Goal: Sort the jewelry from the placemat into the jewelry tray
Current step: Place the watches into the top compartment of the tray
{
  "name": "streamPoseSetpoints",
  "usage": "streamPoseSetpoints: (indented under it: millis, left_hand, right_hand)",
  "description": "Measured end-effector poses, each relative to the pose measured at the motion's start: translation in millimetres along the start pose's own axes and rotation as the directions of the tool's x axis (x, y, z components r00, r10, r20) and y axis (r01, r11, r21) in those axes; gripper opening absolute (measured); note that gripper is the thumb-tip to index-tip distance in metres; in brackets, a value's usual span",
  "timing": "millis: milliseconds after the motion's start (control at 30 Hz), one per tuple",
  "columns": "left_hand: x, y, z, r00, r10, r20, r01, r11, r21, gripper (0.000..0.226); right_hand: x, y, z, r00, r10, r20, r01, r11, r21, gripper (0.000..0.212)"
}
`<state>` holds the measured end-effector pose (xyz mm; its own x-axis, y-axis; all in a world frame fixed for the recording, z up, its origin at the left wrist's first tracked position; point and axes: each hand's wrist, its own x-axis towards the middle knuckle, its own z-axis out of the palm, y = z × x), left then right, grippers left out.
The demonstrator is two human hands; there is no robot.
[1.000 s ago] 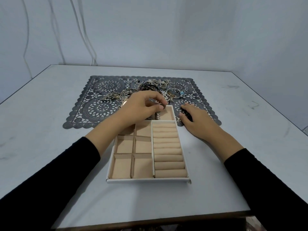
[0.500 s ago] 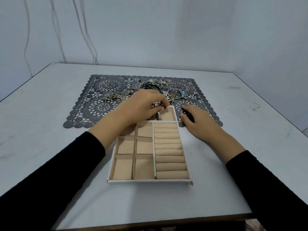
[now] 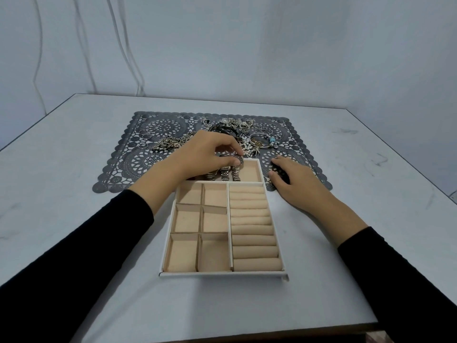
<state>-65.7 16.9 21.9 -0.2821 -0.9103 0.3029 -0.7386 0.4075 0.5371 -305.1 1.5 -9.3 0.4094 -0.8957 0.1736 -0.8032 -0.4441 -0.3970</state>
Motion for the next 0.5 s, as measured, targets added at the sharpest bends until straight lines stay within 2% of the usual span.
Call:
streamPoseSetpoints:
  millis: [500]
  left_hand:
    - [-8.1,-1.5,1.8,0.998,0.054,-0.023,-0.051,0.991,0.126,0.027]
  right_hand:
    - [1.1,2.0,1.2,1.000,0.016,0.003,-0.016,1.000,0.015,0.047]
